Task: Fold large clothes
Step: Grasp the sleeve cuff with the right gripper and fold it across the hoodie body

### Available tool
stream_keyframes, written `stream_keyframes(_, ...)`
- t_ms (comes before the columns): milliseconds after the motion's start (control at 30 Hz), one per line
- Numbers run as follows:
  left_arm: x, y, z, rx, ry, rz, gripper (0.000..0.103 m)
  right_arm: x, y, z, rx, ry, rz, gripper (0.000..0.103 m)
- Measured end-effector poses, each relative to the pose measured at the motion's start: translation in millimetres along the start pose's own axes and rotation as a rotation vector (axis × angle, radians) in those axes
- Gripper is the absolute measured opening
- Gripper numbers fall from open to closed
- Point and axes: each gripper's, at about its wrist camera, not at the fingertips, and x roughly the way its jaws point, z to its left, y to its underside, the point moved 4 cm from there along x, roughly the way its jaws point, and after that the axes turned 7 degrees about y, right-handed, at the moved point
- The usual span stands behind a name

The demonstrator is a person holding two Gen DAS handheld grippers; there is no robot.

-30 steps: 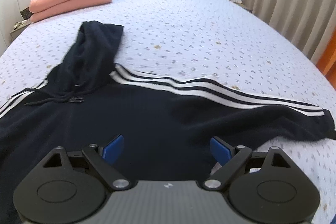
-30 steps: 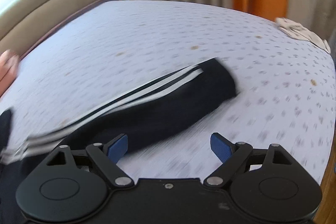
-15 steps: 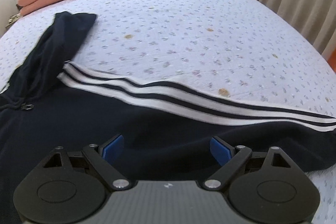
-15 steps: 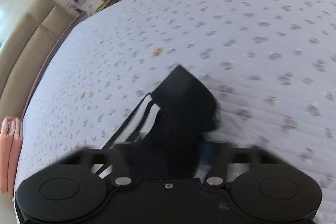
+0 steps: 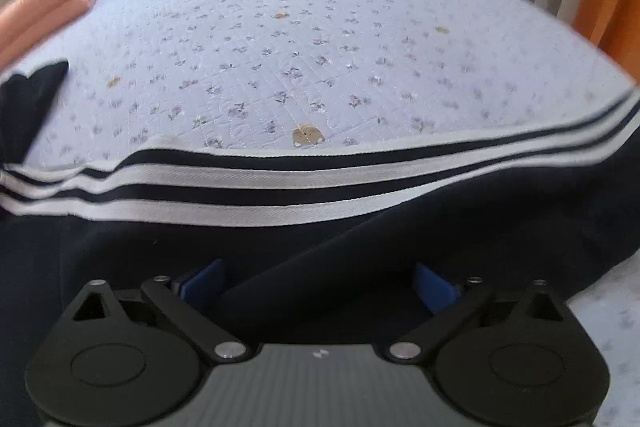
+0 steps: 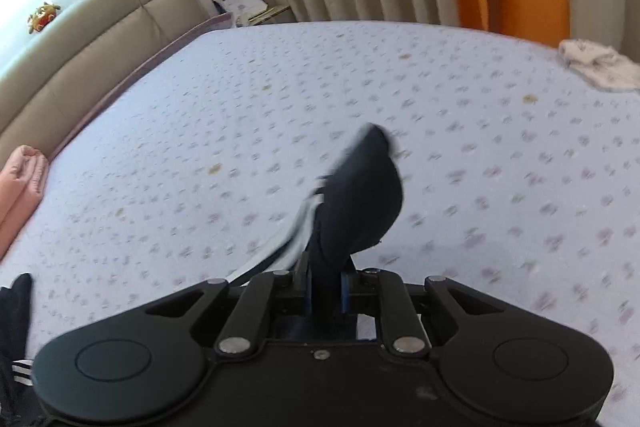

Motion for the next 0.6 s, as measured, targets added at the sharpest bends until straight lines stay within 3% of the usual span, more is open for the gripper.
stream_keyframes(33, -8.1, 0.4, 7.2, -0.027, 0.021, -0.007, 0.082, -7.6, 1.2, 8.7, -0.021, -0.005, -0.017, 0.016)
stream_keyframes(67, -17.9, 1.7, 15.6, -0.046, 0.033, -0.019, 0.078, -17.1, 2.7, 20.7, -0.043, -0.015, -0.036, 0.016)
stream_keyframes(267, -102.6, 26.9, 110.2, -0.185, 0.045, -0.088, 0.078, -79.5, 37.3, 122.8, -0.163, -0.132, -0.086, 0.016)
stream_keyframes(500, -214.3, 83.3, 268.5, -0.353, -0.059, -0.129, 0.078, -143.8, 130.3, 292.2, -0.259, -0.356, -0.052, 0.016)
stream_keyframes(600, -257.2, 110.0, 329.9, -0.409, -0.140, -0.153, 0.078, -162.9, 174.2, 367.5, -0.306, -0.450, -0.015, 0.016)
